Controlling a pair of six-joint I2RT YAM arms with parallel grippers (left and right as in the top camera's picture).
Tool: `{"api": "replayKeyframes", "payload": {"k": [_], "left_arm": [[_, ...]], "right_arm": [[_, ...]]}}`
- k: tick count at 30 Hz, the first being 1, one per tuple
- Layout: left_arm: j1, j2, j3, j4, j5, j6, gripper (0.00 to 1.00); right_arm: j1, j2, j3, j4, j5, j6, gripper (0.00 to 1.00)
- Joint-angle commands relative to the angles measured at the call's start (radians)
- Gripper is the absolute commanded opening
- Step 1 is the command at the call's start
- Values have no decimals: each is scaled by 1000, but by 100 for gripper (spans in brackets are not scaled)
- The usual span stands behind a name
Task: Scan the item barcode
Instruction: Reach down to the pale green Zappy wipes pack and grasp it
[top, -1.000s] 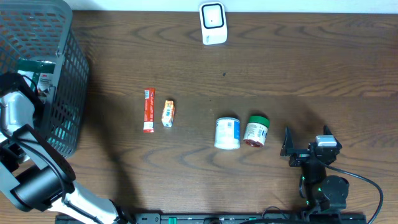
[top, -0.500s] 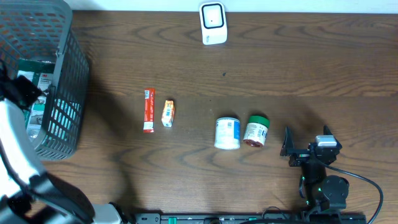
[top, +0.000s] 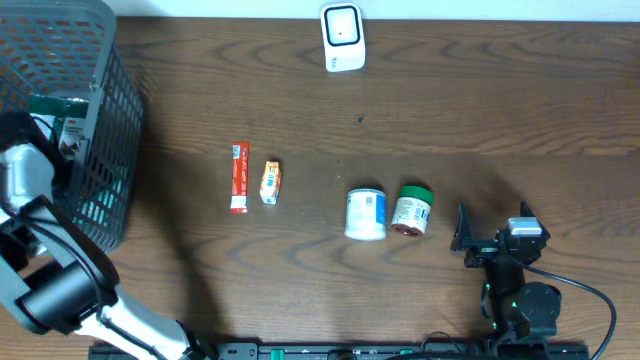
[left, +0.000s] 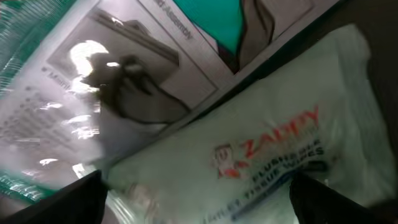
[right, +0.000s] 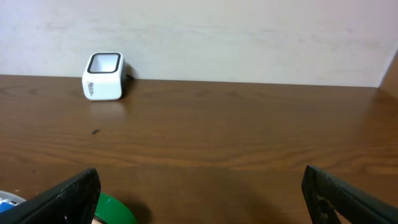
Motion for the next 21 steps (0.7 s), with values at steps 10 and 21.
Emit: {"api": "replayKeyframes", "payload": {"k": [10,21], "left_arm": [[-1,76,74,-88,121,10,7],[-1,-318,161,3,-134,-64,7]], "right_arm": [[-6,-4,-4,-1,10,3,99],[-6,-4,-4,-1,10,3,99]]}}
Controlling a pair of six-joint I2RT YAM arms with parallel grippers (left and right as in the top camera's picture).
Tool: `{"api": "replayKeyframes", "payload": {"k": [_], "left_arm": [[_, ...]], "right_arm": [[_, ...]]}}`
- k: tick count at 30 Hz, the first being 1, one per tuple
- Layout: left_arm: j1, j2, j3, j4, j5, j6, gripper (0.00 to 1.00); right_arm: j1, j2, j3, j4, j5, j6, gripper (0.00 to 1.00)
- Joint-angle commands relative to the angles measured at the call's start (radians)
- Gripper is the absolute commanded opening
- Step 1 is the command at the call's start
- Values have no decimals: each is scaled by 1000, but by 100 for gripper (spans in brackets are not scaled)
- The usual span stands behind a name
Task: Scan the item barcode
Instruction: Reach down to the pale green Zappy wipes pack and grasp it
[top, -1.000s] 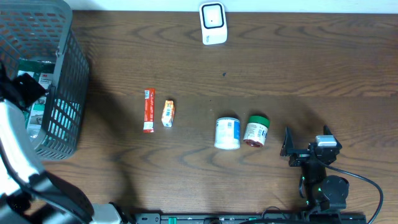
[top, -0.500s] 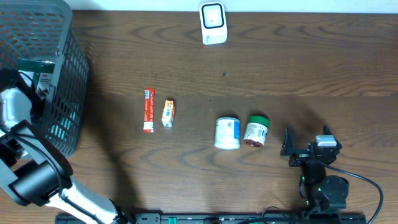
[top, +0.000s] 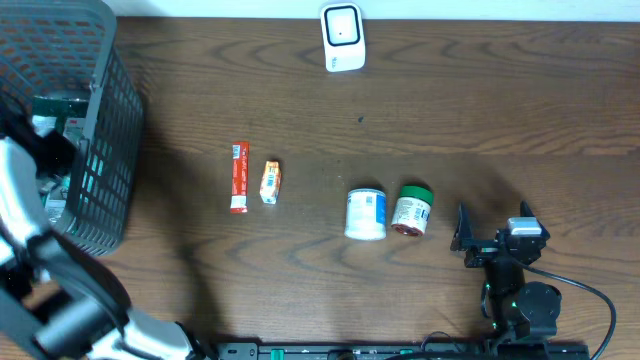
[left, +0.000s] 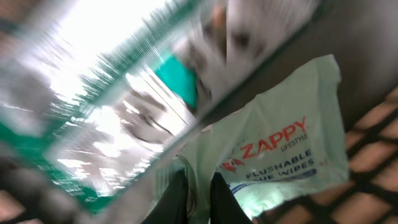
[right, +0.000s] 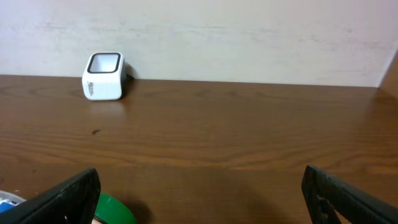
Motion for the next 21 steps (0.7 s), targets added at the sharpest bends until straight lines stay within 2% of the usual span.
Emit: {"api": "replayKeyframes", "payload": {"k": [1,5,11,17,21], "left_arm": [[-3,-173,44,40,-219,-48,7],[-3,-230,43,62,-453,-65,7],[-14,-121,-28,72,-511,-76,7],[-40,8,-30,100,-671,-37,7],[-113,61,-30,127,-872,14,8]], "right_arm": [[-6,-4,-4,-1,10,3,99],[-6,-4,-4,-1,10,3,99],[-6,-4,-4,-1,10,3,99],[-6,-4,-4,-1,10,3,99],[-6,-4,-4,-1,10,3,99]]}}
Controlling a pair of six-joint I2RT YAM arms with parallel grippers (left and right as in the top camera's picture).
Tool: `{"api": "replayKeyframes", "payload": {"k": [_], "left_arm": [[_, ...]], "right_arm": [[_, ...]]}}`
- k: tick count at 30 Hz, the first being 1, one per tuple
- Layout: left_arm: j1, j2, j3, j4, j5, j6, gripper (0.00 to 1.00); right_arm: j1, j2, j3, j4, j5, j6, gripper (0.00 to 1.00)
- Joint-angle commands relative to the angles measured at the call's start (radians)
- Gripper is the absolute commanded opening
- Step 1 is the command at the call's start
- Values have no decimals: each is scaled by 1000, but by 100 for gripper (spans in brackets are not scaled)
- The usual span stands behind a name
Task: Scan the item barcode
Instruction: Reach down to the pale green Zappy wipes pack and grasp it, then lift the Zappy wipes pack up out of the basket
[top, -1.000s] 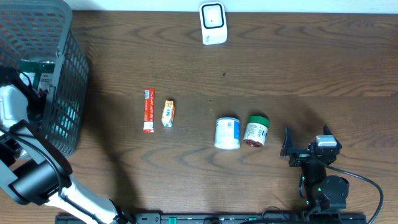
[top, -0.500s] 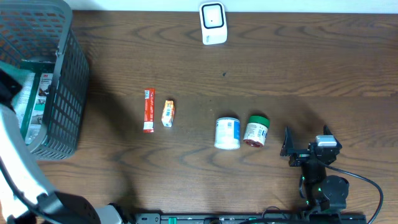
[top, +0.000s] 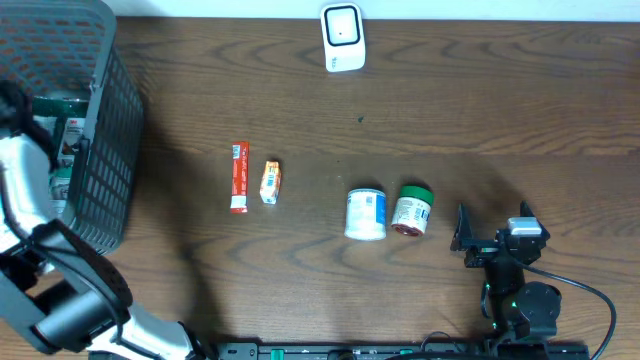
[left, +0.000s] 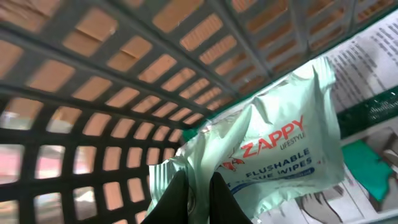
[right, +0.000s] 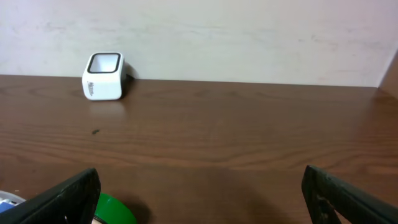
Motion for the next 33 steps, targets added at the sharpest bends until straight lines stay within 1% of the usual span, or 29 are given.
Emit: {"api": "replayKeyframes", "payload": {"k": [1,2,4,5,6,7,8,9,10,12,13,18,20,22,23,26,28,29,30,33], "left_arm": [[-97,18,6,29,-216,64,25],[-114,18,6,34,-224,68,33],[-171,18,6,53,-260,106,39],[-197,18,6,66,-278,130,45],[-226,18,6,85,-294,166,55],[-244,18,6,97,-311,185,62],[-279,18,6,121,-356,218,71],[-293,18,6,134,-371,229,77],[-307,18,7,143,-372,239,83],[-323,18,11,144,-351,244,88],[-323,18,11,137,-309,253,92],[-261,18,12,44,-13,248,94],[-213,18,12,5,97,181,94],[-153,15,12,-41,228,84,94],[-98,15,12,-68,386,35,94],[-13,15,12,-89,648,24,93],[20,15,12,-97,684,35,93],[36,17,12,-112,679,72,93],[40,19,10,-119,673,83,93],[45,35,-31,-119,665,92,93]], "right_arm": [[-6,-4,-4,-1,10,3,99],[-6,-4,-4,-1,10,3,99],[-6,-4,-4,-1,10,3,99],[-6,-4,-4,-1,10,3,99],[-6,-4,-4,-1,10,3,99],[-6,-4,-4,-1,10,3,99],[-6,-4,-4,-1,10,3,99],[-6,-4,-4,-1,10,3,99],[-6,-4,-4,-1,10,3,99],[-6,-4,-4,-1,10,3,99],[-6,-4,-4,-1,10,3,99],[-6,-4,-4,-1,10,3,99],[-6,-4,-4,-1,10,3,99],[-6,-4,-4,-1,10,3,99],[-6,-4,-4,-1,9,3,99],[-6,-4,-4,-1,10,3,99],[-6,-4,-4,-1,10,3,99],[-6,-4,-4,-1,10,3,99],[-6,-4,-4,-1,10,3,99],[-6,-4,-4,-1,10,3,99]]}}
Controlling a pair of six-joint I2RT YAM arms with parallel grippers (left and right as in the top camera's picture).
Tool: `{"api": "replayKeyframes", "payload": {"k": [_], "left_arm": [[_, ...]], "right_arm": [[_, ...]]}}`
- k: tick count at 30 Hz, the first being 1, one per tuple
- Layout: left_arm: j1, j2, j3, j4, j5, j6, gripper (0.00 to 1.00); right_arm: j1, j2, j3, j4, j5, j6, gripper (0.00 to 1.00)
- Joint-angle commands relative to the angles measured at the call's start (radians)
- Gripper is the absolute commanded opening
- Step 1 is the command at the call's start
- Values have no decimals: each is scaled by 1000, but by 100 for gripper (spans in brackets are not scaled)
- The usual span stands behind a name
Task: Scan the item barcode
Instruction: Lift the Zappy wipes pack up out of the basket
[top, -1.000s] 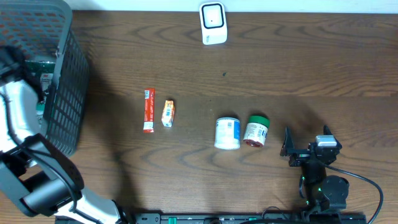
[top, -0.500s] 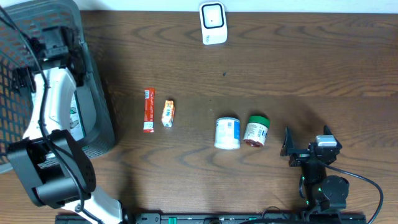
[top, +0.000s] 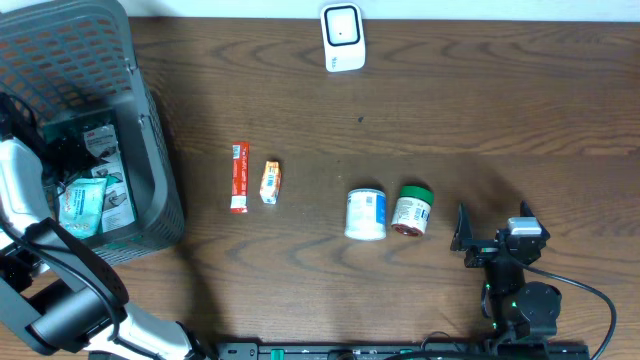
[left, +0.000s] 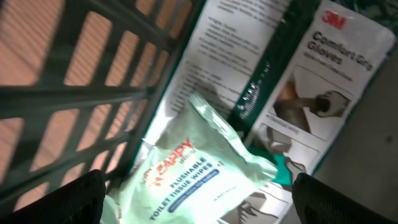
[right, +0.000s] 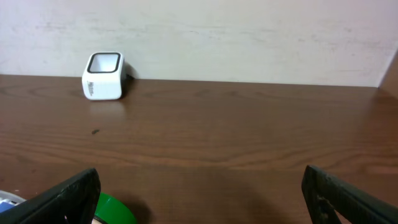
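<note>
A pale green pack of flushable wipes (left: 196, 165) lies inside the grey basket (top: 150, 130) at the table's left, partly on a 3M gloves pack (left: 305, 74). My left gripper (left: 202, 202) hangs open just over the wipes pack (top: 80, 203), one finger at either side of it. The white barcode scanner (top: 342, 37) stands at the far edge, also visible from the right wrist (right: 104, 76). My right gripper (right: 199, 199) rests open near the front right (top: 490, 245), holding nothing.
On the table lie a red stick pack (top: 238, 177), a small orange pack (top: 270, 182), a white and blue can (top: 366, 213) and a green-lidded jar (top: 412, 210). The jar's lid (right: 112, 211) is just left of my right gripper.
My left gripper was shut on the wipes pack, held up against the basket wall. Now it is open and the pack lies in the basket. The basket stands further right.
My left gripper was open over the wipes pack in the basket. Then it was shut on the pack's edge, and later held it higher by the basket wall. Now the pack lies released in the shifted basket. The right arm stayed still.
</note>
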Motion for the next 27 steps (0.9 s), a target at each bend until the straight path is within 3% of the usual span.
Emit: {"api": "replayKeyframes", "payload": {"k": [1,10,16,21,24,25,27], "left_arm": [[0,32,-45,4,71,18,93],[0,240,-101,55,-27,19,91],[-2,191,23,3,-19,25,43],[-2,21,143,-23,-18,10,41],[-1,-107,166,-8,-18,-38,22],[-1,-171,169,2,13,-70,7],[-2,-250,169,17,78,-75,7]], "right_arm": [[-6,-4,-4,-1,10,3,99],[-6,-4,-4,-1,10,3,99],[-6,-4,-4,-1,9,3,99],[-6,-4,-4,-1,9,3,99],[-6,-4,-4,-1,10,3,99],[-6,-4,-4,-1,10,3,99],[-6,-4,-4,-1,10,3,99]]}}
